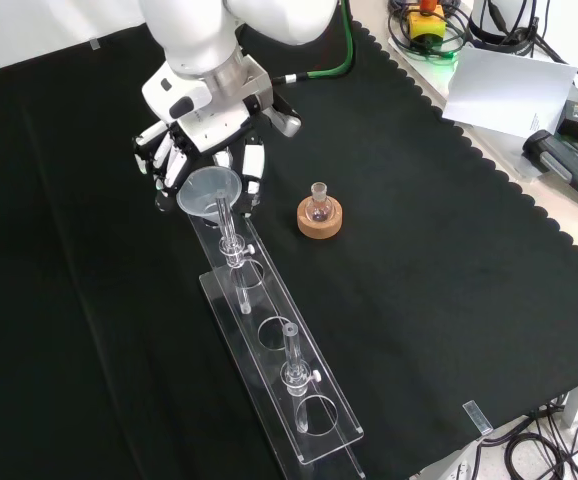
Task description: Pick up the funnel from the transparent funnel stand.
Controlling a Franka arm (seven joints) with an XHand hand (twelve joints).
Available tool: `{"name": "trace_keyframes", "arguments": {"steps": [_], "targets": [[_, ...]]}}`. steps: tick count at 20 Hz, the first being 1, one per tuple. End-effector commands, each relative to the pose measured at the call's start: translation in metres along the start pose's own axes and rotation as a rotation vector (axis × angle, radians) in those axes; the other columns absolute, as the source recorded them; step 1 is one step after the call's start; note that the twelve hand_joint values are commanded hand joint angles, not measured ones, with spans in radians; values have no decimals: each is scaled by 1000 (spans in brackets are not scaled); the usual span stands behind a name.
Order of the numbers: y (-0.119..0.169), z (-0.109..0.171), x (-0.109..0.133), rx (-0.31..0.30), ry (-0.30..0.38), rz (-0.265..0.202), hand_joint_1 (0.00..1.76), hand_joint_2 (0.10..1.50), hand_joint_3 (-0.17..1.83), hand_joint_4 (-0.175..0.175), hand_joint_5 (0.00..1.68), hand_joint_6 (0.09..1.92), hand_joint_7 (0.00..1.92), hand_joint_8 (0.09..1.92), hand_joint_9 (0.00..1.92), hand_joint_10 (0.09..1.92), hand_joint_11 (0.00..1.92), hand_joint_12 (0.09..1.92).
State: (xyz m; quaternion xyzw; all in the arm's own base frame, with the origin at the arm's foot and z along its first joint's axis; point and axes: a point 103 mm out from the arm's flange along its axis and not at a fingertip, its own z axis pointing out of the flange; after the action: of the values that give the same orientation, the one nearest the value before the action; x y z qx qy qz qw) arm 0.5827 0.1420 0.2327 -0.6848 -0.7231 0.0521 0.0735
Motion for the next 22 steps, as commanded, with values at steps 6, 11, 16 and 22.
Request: {"name": "trace_keyframes", "arguments": {"steps": [6,11,16,22], "targets": [[-5,-15,3,-124,47,-15,813,755,165,44,778,221,1012,436,723,406,0,1296],[-7,-33,-3,-165,1,-52,821,653,393,52,718,483,1032,446,778,349,0,1314],[-12,-51,-8,-167,-33,-69,822,624,458,57,717,541,1047,453,793,341,0,1316],[-25,-74,-16,-169,-65,-85,821,606,497,61,720,570,1054,455,802,336,0,1333]]}}
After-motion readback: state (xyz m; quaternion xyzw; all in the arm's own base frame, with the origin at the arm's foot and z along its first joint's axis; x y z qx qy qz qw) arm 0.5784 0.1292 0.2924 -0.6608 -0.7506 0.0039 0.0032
